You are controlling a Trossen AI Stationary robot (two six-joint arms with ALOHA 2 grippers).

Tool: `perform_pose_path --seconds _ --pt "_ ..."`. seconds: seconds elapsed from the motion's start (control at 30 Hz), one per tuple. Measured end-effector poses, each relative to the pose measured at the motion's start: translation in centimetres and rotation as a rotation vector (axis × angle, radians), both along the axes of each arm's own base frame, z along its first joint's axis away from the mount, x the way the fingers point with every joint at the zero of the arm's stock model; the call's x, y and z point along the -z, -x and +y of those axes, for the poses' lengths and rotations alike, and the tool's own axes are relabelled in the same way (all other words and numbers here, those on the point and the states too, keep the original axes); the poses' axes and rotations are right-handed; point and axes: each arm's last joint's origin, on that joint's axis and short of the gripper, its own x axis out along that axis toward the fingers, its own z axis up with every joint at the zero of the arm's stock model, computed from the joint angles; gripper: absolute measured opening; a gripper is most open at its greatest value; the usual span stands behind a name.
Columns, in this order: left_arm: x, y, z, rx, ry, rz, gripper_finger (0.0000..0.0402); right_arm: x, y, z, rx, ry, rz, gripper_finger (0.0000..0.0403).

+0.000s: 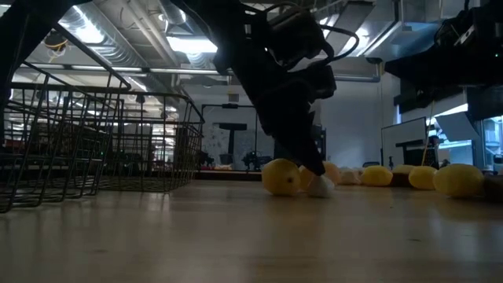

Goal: Sort produce into baskets
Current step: Put the garlic in the top wire basket

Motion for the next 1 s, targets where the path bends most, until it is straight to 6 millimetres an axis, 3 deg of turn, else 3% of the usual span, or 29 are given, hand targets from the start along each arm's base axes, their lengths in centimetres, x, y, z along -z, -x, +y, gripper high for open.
perform_pose_path --seconds 0.43,0.63,1.0 --pt "-1.0 0.1 0.2 -0.032 -0.019 -0.008 0.0022 0.2 0.0 0.0 0.0 0.001 0.018 0.0016" --pt "-4.8 0.7 -0.2 -0.029 -0.018 -0.082 0.0027 0.2 0.0 0.0 0.0 0.001 0.022 0.0016" --pt "-12.9 4.4 -0.4 -0.096 -0.091 -0.181 0.0025 0.2 0.0 0.0 0.001 0.003 0.024 0.0016"
